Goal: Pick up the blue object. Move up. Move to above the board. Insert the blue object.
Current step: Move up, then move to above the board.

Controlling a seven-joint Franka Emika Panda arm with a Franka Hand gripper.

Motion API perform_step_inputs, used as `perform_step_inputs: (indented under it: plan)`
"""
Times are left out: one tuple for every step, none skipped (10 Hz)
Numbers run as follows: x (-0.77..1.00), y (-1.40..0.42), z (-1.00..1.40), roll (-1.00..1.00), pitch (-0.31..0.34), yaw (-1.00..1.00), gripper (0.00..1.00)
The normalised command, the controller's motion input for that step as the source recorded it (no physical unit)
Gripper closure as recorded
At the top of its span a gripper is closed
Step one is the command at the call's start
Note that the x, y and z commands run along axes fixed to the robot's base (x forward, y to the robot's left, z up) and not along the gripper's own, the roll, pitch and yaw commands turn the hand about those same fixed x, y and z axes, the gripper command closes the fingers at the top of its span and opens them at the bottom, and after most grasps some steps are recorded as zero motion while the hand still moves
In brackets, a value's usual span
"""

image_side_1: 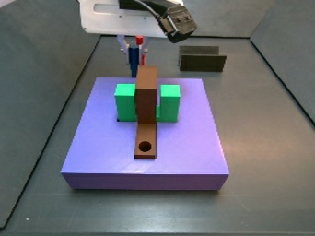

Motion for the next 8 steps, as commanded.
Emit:
perform_step_inputs:
  plan:
    - [0.01,0.00,0.85,0.00,-0.011,-0.02,1.00]
    - [-0.06,0.00,0.58,-0.01,0.037,-0.03,1.00]
    - [-0.05,0.00,0.36,-0.03,0.027,-0.02,1.00]
    - [0.00,0.00,1.40,0.00,0.000,0.00,1.00]
    - [-0.02,0.00,1.40,0.00,0.022,0.00,1.00]
    - [-0.06,0.00,1.40,-0.01,0.013,0.00,1.00]
    - [-0.01,0.00,1.40,-0.04,0.013,0.00,1.00]
    - [0.04,-0.01,1.40,-0.04,0.061,-0.01,1.00]
